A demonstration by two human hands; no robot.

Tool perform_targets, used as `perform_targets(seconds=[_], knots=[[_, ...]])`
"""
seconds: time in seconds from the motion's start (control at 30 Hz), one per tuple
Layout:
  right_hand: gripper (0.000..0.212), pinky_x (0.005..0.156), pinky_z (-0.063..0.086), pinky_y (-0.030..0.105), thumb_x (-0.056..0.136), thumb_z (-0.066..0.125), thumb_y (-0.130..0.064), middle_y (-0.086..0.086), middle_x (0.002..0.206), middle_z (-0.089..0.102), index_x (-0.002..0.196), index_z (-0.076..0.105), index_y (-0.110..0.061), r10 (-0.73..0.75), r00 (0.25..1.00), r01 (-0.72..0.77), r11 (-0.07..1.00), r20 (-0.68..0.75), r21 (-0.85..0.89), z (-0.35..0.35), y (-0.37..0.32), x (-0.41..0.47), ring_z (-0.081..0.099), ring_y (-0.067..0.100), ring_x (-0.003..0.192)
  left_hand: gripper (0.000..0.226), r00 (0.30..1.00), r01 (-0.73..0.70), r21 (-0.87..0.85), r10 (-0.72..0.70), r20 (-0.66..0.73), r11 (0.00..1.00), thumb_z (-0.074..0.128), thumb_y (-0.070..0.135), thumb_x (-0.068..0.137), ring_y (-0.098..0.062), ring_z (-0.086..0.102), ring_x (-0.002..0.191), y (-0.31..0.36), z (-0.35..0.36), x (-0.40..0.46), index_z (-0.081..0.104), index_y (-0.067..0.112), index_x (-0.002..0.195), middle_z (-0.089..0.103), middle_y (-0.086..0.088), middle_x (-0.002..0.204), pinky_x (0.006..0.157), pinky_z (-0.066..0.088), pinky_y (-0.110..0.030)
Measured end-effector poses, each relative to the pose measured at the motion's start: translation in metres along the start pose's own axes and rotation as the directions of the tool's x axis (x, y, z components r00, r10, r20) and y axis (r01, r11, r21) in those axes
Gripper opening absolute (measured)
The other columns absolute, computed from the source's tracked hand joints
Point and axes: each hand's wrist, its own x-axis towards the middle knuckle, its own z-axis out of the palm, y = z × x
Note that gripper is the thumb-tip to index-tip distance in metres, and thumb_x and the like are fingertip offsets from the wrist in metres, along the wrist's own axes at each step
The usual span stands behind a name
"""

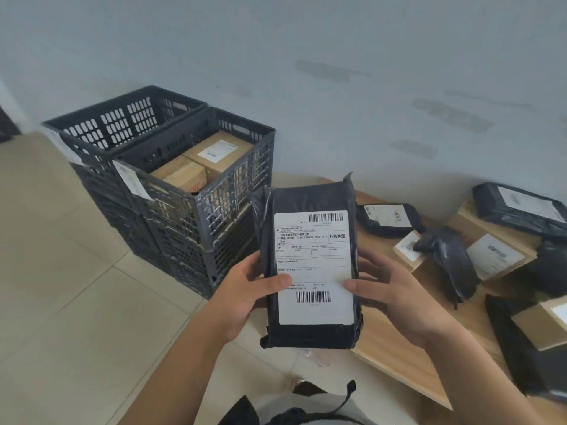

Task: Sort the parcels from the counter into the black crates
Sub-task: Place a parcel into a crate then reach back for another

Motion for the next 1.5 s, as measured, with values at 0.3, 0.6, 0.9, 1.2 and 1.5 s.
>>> perform_targets(seconds=[0.3, 0.6, 0.9, 1.2, 1.5], knots=[[0.051, 0.1, 0.054, 0.048, 0.082, 0.077, -0.019, -0.001, 0.128, 0.073, 0.132, 0.066, -0.02, 0.058, 0.995, -0.055, 0.998, 0.079, -0.042, -0.012, 0.007, 0.024, 0.07, 0.023, 0.117, 0.063, 0.997, 0.034, 0.043, -0.031, -0.065, 0.998, 0.08, 0.027, 0.072, -0.021, 0.073, 0.112, -0.006, 0.001, 0.012, 0.06, 0.023, 0.132, 0.074, 0.004, 0.125, 0.09, 0.06, -0.044], [0.048, 0.102, 0.053, 0.05, 0.083, 0.075, -0.019, -0.001, 0.125, 0.075, 0.13, 0.066, -0.019, 0.087, 0.991, -0.09, 0.996, 0.1, 0.024, -0.037, 0.007, 0.061, 0.072, 0.025, 0.115, 0.061, 0.99, 0.063, 0.022, -0.06, -0.128, 0.998, 0.078, 0.023, 0.075, -0.022, 0.073, 0.112, 0.002, 0.016, 0.044, 0.06, 0.021, 0.133, 0.074, 0.003, 0.125, 0.085, 0.061, -0.039], [0.046, 0.09, 0.06, 0.04, 0.081, 0.072, -0.017, 0.003, 0.119, 0.077, 0.127, 0.066, -0.013, 0.097, 0.984, -0.12, 0.981, 0.152, 0.153, -0.047, 0.011, 0.111, 0.075, 0.025, 0.107, 0.063, 0.969, 0.157, 0.019, -0.15, -0.195, 0.988, 0.081, 0.016, 0.085, -0.022, 0.07, 0.119, 0.009, 0.015, 0.066, 0.053, 0.024, 0.141, 0.071, 0.002, 0.131, 0.098, 0.057, -0.044], [0.049, 0.091, 0.057, 0.04, 0.076, 0.075, -0.022, 0.002, 0.119, 0.077, 0.125, 0.068, -0.015, 0.166, 0.925, -0.211, 0.973, 0.343, 0.098, -0.015, 0.031, 0.172, 0.075, 0.023, 0.107, 0.061, 0.87, 0.125, -0.078, -0.147, -0.47, 0.989, 0.079, 0.023, 0.076, -0.025, 0.071, 0.116, -0.014, -0.003, 0.051, 0.061, 0.016, 0.134, 0.073, -0.001, 0.127, 0.103, 0.054, -0.052], [0.046, 0.103, 0.054, 0.051, 0.083, 0.078, -0.024, -0.006, 0.117, 0.077, 0.128, 0.065, -0.022, 0.25, 0.804, -0.209, 0.968, 0.539, -0.138, 0.088, 0.019, 0.212, 0.073, 0.018, 0.11, 0.059, 0.708, 0.038, -0.189, -0.16, -0.688, 0.981, 0.086, 0.021, 0.078, -0.025, 0.072, 0.114, -0.02, -0.062, -0.007, 0.063, 0.016, 0.132, 0.075, 0.0, 0.124, 0.104, 0.053, -0.053]])
